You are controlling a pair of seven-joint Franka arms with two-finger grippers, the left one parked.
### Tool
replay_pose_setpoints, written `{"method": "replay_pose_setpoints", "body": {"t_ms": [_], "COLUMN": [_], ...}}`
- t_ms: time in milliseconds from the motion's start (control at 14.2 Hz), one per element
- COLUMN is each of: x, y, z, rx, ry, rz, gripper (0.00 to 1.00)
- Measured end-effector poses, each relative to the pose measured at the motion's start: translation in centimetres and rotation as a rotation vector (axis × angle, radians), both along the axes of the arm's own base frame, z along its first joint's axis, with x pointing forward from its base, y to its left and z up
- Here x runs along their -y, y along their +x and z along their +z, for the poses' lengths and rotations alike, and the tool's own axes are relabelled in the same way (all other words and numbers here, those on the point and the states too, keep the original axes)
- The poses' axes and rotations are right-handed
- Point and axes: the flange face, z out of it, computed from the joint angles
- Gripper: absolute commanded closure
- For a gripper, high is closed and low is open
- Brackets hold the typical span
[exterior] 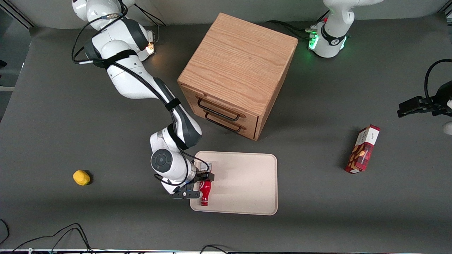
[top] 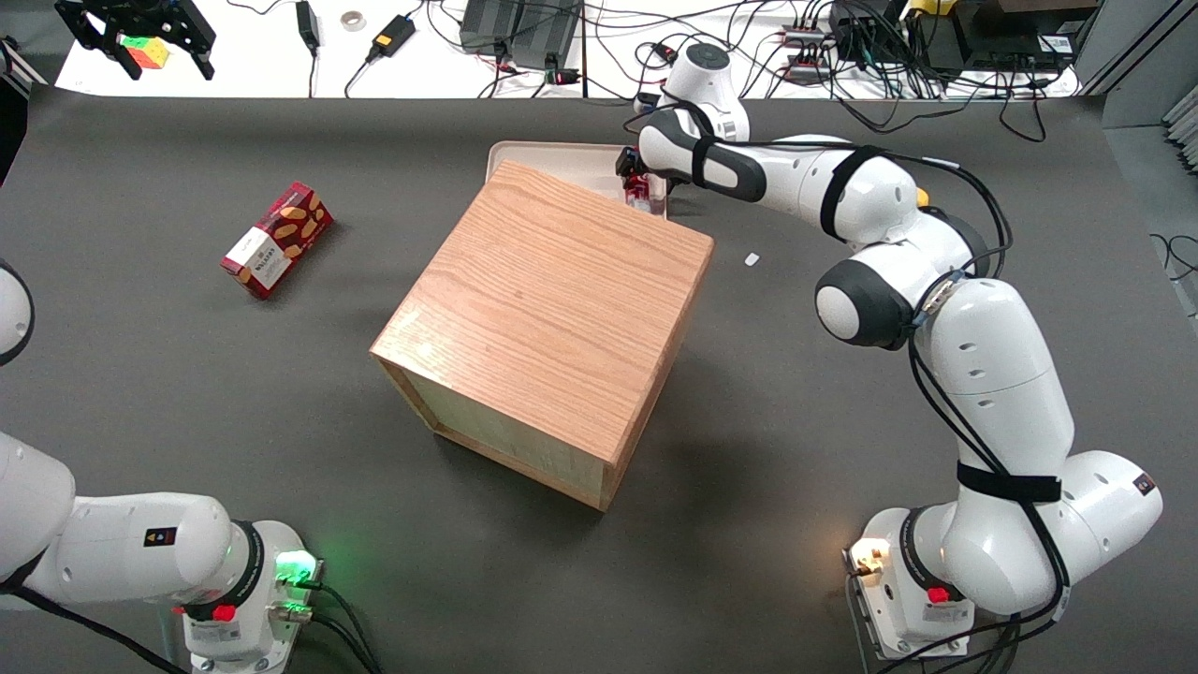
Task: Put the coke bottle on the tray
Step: 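Carry the upright bottle over the cream tray and lower it, then open the right gripper to release the bottle on the tray, then withdraw the right gripper away from the tray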
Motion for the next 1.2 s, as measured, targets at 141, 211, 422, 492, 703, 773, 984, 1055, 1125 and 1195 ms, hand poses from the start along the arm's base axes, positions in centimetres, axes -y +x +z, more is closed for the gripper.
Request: {"method": "replay_pose_setpoints", "body": {"t_ms": [141, 211, 422, 492, 703, 773, 984, 1055, 1125, 1195], "x": [0.0, -0.1, -0.2, -0.1, 1.1, 2.3, 7.2, 9.2, 11.3, 13.5], "y": [0.1, 0.1, 0.3, 0.3, 0.2, 0.2, -0.5, -1.3, -2.5, -3.9], "z": [0.2, 0.5, 2.3, 3.2, 7.0, 8.7, 15.0, 17.3, 19.7, 22.2], "rx": [0.004, 0.007, 0.02, 0.014, -0.039, -0.067, -0.118, -0.123, -0.128, -0.137], "ry": [0.002, 0.003, 0.01, 0.007, -0.017, -0.029, -0.05, -0.053, -0.058, -0.069], "rz": [0.0, 0.0, -0.001, -0.001, -0.003, -0.01, -0.04, -0.042, -0.035, -0.021], "gripper": [0.0, 0.0, 0.0, 0.0, 0.0, 0.0, 0.0, 0.0, 0.0, 0.0]}}
